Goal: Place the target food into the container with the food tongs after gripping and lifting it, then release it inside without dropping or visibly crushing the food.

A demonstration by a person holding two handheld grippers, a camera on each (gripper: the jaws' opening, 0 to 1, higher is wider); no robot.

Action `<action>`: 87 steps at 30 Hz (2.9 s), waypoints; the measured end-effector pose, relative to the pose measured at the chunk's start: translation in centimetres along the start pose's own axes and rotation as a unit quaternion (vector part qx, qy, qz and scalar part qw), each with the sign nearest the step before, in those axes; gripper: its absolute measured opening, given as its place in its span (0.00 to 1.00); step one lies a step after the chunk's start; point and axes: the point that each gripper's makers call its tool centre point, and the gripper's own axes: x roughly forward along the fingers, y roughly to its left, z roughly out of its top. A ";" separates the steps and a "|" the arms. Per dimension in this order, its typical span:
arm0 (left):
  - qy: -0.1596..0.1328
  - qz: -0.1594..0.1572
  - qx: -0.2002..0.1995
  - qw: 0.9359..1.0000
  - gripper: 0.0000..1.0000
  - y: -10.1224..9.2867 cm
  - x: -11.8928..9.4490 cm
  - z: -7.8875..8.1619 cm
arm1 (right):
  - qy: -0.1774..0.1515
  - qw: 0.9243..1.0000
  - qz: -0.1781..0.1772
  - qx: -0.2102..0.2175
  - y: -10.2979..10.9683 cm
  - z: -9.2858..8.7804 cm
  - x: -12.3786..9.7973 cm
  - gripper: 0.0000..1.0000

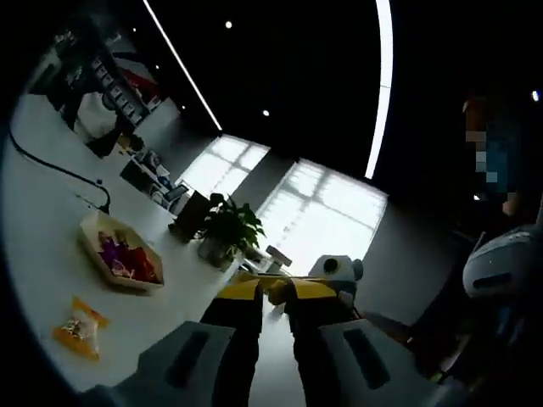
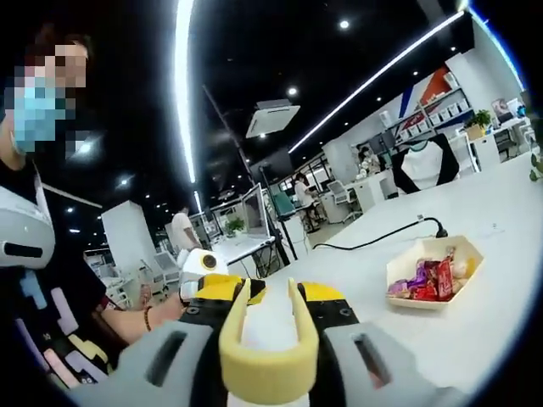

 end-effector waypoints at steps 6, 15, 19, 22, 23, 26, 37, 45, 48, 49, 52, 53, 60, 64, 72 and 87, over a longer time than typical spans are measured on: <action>-0.033 -0.010 -0.037 0.999 0.05 -0.4 0.1 0.3 | -0.027 0.999 0.005 0.047 -0.5 0.8 -0.3 0.23; -0.113 -0.010 -0.110 0.987 0.02 -0.5 0.3 1.0 | -0.073 0.996 -0.008 0.060 -1.1 2.5 -0.1 0.27; -0.173 0.005 -0.128 0.977 0.02 -0.3 0.2 1.4 | -0.093 0.993 -0.021 0.070 -1.6 3.0 0.0 0.27; -0.190 0.018 -0.118 0.975 0.02 -0.2 0.2 1.3 | -0.117 0.989 -0.038 0.077 -2.2 3.5 0.1 0.28; -0.194 0.019 -0.121 0.973 0.02 -0.3 0.2 1.3 | -0.124 0.988 -0.044 0.080 -2.4 3.6 0.1 0.28; -0.197 0.028 -0.104 0.974 0.02 -0.5 0.5 1.3 | -0.148 0.982 -0.063 0.104 -3.1 3.8 0.1 0.31; -0.256 0.052 -0.099 0.960 0.02 -0.2 0.2 2.2 | -0.226 0.950 -0.115 0.184 -3.5 5.1 0.4 0.33; -0.278 0.063 -0.130 0.950 0.02 0.5 -0.1 2.0 | -0.208 0.954 -0.133 0.173 -3.9 5.1 0.8 0.27; -0.266 0.056 -0.137 0.952 0.03 0.4 0.1 1.8 | -0.190 0.963 -0.127 0.141 -3.7 5.3 0.7 0.27; -0.259 0.059 -0.130 0.955 0.03 0.3 0.1 1.7 | -0.188 0.963 -0.128 0.142 -3.7 5.3 0.7 0.27; -0.254 0.057 -0.113 0.959 0.03 -0.1 0.1 2.0 | -0.189 0.969 -0.119 0.110 -3.0 5.8 0.7 0.26; -0.252 0.057 -0.106 0.960 0.03 -0.2 0.1 2.1 | -0.189 0.970 -0.117 0.101 -2.8 5.9 0.8 0.25; -0.192 0.113 0.022 0.975 0.06 -0.1 -0.7 2.6 | -0.187 0.972 -0.116 0.079 -2.5 6.3 1.2 0.25; -0.162 0.190 0.122 0.961 0.27 0.8 -3.3 3.7 | -0.185 0.971 -0.132 0.076 -3.2 6.1 1.4 0.25; -0.077 0.292 0.284 0.910 0.53 1.4 -8.1 5.6 | -0.151 0.972 -0.165 0.068 -4.1 4.0 3.9 0.25; 0.009 0.316 0.357 0.879 0.58 1.4 -10.5 5.8 | -0.087 0.968 -0.236 -0.003 -6.9 0.5 8.2 0.26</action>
